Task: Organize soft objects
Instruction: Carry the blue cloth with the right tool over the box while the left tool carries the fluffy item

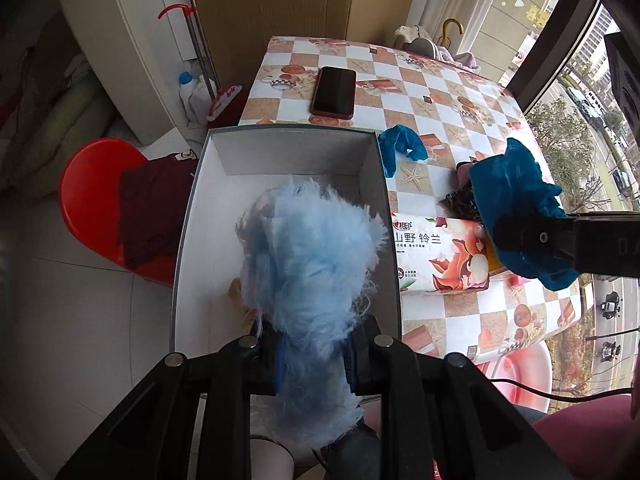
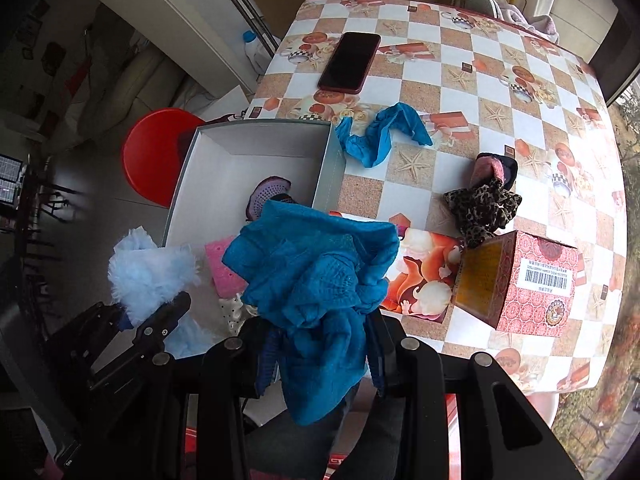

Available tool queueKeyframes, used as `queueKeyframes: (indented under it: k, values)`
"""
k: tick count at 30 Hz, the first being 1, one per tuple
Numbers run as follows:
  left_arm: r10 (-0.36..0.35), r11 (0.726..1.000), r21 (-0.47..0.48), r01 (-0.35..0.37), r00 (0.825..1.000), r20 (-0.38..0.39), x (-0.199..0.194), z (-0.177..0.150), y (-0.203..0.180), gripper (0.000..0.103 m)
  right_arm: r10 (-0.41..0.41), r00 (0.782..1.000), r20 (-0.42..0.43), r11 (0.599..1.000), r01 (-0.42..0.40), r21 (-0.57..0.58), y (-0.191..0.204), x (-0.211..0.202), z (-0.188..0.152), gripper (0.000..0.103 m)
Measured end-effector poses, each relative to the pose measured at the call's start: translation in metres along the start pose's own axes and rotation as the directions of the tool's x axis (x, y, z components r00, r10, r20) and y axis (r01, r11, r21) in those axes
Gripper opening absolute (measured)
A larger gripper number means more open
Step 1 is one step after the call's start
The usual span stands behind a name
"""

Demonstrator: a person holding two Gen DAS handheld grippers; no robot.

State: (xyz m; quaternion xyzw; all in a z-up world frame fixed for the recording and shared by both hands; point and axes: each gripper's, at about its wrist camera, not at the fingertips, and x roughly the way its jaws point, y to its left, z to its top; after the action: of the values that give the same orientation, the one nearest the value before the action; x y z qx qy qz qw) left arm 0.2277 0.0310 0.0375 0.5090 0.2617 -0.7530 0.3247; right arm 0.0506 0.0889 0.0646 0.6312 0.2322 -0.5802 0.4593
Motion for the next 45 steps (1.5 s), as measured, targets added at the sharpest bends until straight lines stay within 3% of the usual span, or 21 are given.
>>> queueKeyframes:
  k: [16,45]
  values:
    - [0.022,0.992,-0.123,-0.027,0.999,-0.046,0.008,-0.019,0.037,0.025,-0.004,0.997,-0.077,0.991,-0.006,-0.132,0.046,0.026,0.003,0.038]
    - [0.029,0.988,-0.146,-0.046,0.993,-0.118,0.026,-0.022,0.049,0.026,-0.008,0.988,-0.153,0.968,-0.03,-0.249,0.083,0.057,0.006,0.038]
